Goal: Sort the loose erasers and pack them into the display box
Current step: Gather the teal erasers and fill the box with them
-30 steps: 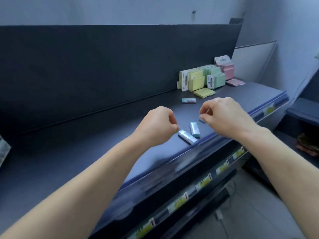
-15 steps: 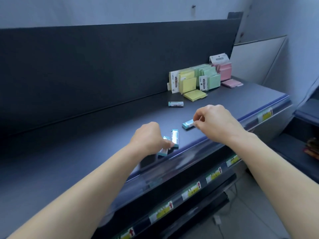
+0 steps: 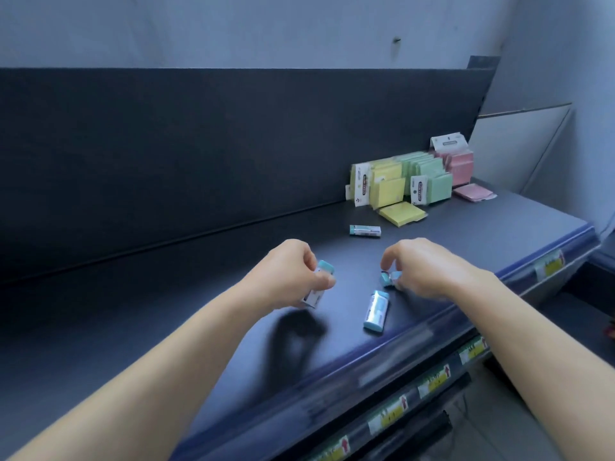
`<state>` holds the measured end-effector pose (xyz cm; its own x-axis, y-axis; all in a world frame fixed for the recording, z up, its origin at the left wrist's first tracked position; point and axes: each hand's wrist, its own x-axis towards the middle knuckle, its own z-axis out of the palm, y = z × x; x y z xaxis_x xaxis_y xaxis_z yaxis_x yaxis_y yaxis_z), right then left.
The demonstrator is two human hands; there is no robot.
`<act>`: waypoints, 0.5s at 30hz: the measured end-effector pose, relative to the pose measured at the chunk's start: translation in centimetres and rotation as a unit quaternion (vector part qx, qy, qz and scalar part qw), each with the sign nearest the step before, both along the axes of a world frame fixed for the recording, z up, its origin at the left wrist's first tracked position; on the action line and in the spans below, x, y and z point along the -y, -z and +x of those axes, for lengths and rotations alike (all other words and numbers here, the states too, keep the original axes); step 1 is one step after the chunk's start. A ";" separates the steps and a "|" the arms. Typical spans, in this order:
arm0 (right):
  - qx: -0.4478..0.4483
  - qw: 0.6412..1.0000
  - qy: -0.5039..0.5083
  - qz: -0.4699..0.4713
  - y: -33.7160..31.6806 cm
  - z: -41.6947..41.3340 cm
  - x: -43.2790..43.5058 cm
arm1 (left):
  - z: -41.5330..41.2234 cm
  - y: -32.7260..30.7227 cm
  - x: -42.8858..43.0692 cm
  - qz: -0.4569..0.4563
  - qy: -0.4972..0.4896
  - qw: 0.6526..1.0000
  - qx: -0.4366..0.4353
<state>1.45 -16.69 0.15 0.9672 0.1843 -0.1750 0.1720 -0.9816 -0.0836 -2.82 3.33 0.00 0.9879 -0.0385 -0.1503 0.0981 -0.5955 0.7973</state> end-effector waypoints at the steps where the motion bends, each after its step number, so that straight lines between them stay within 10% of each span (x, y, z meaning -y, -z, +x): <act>1: -0.001 1.000 0.002 -0.015 0.1 0.2 -0.3 | 0.1 0.0 -0.3 -0.012 0.005 1.000 -0.007; 15: 0.130 0.965 -0.158 0.163 -3.0 0.2 -12.0 | -3.0 -0.1 -8.6 -0.007 -0.066 0.998 0.020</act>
<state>1.63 -4.65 3.13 0.8569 0.4821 0.1826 0.5155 -0.8055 -0.2922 -5.83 11.89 0.07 0.9897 0.0898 -0.1111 0.1425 -0.5692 0.8097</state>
